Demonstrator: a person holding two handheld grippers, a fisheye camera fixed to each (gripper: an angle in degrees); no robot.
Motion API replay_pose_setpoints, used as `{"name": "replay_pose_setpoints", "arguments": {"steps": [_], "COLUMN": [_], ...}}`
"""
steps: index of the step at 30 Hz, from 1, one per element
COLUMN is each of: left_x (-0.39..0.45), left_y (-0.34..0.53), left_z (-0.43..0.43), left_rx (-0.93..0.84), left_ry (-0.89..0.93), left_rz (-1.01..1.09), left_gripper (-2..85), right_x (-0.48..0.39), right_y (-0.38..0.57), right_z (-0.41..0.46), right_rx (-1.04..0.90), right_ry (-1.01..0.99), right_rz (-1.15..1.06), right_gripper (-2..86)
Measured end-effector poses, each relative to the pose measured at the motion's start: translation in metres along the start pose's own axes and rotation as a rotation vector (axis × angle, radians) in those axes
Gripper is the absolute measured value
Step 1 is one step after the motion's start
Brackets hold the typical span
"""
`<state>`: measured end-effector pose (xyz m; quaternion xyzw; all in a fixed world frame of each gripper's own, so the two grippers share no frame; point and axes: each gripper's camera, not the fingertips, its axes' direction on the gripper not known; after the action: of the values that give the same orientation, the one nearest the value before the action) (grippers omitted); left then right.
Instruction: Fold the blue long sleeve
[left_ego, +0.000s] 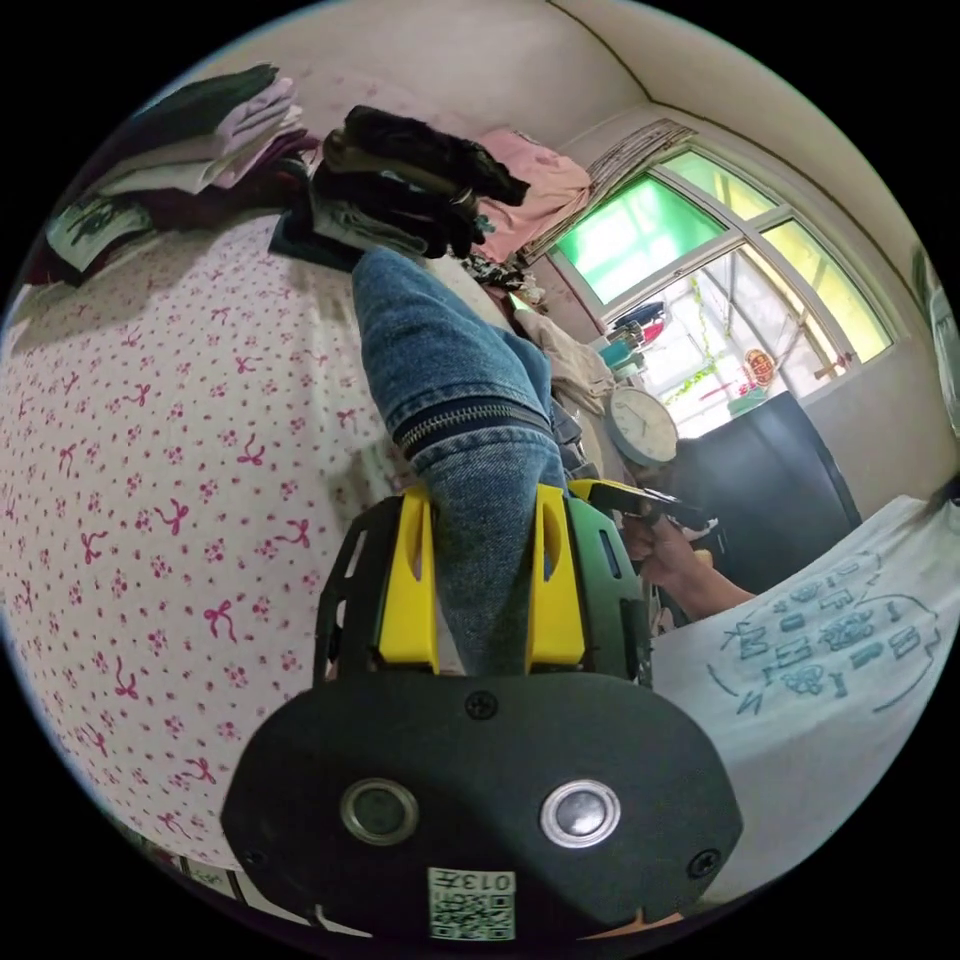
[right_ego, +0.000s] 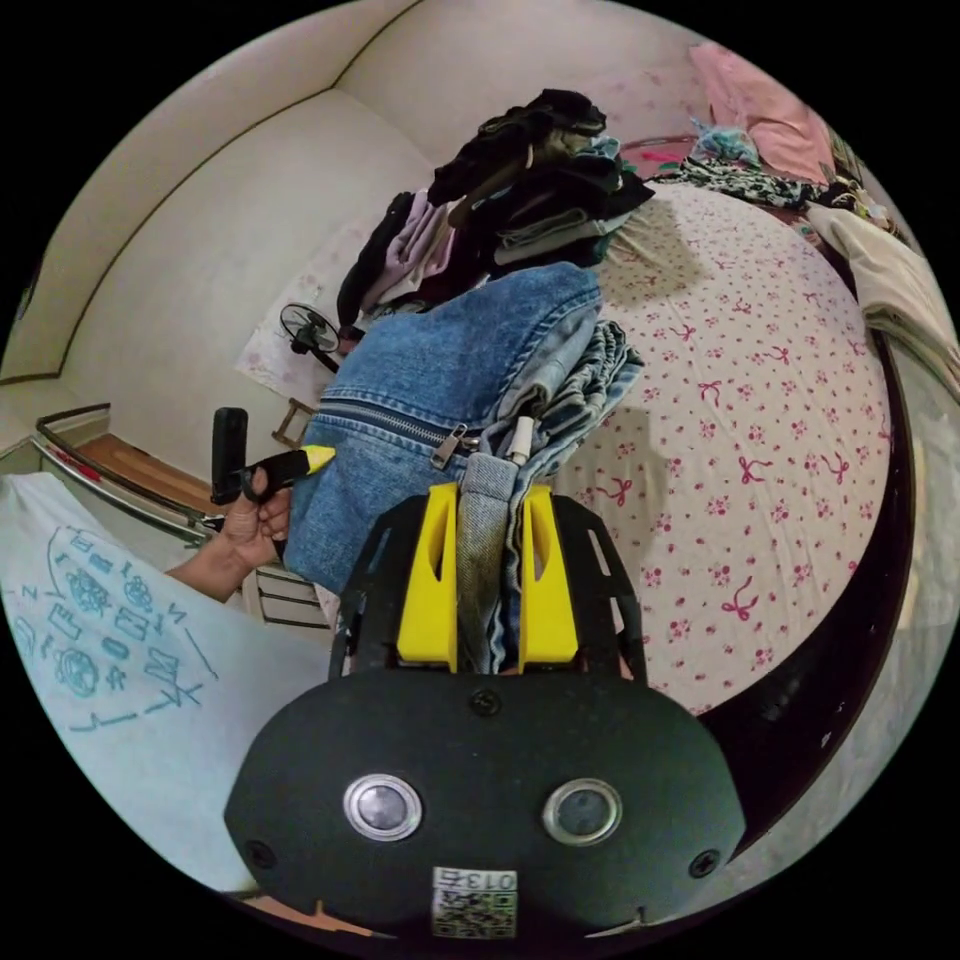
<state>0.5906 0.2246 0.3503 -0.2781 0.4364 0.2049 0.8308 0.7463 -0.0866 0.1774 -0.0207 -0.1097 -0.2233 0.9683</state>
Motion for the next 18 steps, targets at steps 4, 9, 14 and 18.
{"name": "replay_pose_setpoints", "arguments": {"steps": [4,9,14,18], "left_x": [0.047,0.115,0.198,0.258], "left_y": [-0.045,-0.135,-0.246,-0.339], "left_z": [0.048,0.148,0.269,0.384], "left_rx": [0.014,0.019,0.022,-0.017], "left_ry": [0.060,0.159,0.275,0.364], "left_rz": [0.079,0.184,0.284,0.291], "left_gripper": [13.8,13.8,13.8,13.9], "right_x": [0.023,0.080,0.172,0.240], "right_y": [-0.010,-0.042,-0.093,-0.137], "right_z": [-0.058,-0.146,-0.261,-0.324], "right_rx": [0.063,0.142,0.223,0.213], "right_ry": [0.045,0.197,0.358,0.473], "right_rz": [-0.019,-0.029,-0.051,-0.046], "right_gripper": [8.7,8.6,8.6,8.6]}}
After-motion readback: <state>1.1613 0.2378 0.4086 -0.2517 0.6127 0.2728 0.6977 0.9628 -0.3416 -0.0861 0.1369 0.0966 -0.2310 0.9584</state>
